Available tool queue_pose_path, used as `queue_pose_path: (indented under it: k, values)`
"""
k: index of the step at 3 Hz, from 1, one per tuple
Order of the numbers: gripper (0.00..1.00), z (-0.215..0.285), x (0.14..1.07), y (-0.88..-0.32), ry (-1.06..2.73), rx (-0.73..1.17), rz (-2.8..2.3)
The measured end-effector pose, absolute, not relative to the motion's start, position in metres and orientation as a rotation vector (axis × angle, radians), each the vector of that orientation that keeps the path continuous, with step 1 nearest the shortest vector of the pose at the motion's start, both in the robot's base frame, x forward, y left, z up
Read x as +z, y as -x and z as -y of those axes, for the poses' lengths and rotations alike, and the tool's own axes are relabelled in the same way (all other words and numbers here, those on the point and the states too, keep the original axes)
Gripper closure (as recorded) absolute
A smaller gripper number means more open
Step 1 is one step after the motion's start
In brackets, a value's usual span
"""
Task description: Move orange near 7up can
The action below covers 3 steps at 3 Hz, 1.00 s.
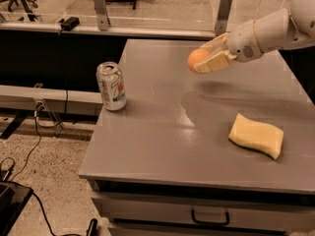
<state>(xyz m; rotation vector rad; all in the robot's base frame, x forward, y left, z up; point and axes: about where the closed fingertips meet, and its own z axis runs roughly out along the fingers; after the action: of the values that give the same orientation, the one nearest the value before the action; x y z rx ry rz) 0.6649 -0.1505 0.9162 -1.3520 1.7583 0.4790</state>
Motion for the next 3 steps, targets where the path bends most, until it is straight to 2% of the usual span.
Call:
queue_pose_path:
  k: [2,3]
  values:
    - [1.00,0.067,0.910,-0.629,1.596,0.577,-1.630]
    - [1.00,0.041,0.893,-0.623,1.668,0.622,-1.631]
